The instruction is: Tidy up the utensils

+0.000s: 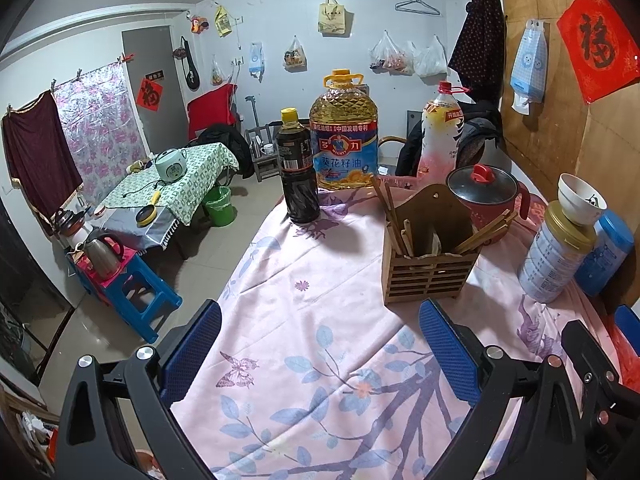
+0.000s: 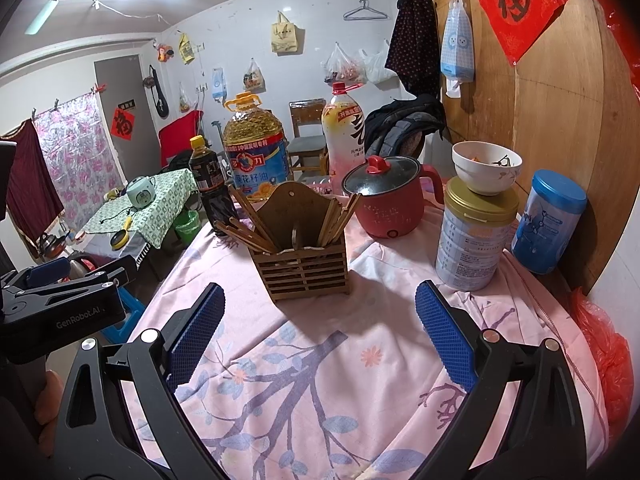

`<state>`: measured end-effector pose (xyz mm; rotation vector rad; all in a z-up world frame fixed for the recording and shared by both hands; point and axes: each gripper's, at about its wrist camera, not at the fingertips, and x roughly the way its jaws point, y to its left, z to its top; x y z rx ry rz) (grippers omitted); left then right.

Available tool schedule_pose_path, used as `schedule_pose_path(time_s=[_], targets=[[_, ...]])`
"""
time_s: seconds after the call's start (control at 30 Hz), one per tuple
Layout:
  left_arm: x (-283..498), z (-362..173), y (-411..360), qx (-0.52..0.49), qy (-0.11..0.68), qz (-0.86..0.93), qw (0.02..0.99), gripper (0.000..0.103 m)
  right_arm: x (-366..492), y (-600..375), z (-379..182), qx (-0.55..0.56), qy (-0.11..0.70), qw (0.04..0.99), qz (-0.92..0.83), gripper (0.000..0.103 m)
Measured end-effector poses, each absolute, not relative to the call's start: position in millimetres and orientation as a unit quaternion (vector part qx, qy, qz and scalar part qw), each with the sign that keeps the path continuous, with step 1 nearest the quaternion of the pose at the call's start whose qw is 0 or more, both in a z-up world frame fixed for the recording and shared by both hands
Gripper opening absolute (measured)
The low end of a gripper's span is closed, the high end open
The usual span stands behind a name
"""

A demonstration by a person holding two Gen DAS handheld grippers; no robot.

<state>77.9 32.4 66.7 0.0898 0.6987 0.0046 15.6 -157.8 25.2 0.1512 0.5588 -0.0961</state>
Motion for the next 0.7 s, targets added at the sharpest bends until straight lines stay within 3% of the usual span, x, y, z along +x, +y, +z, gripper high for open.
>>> schedule_pose_path(time_s=[0.7], targets=[[79.9, 64.3, 30.6, 0.05, 0.341, -0.001, 0.939, 0.097, 16.1, -159.6, 23.8, 0.076, 0.276, 0.957, -0.048, 0.093]])
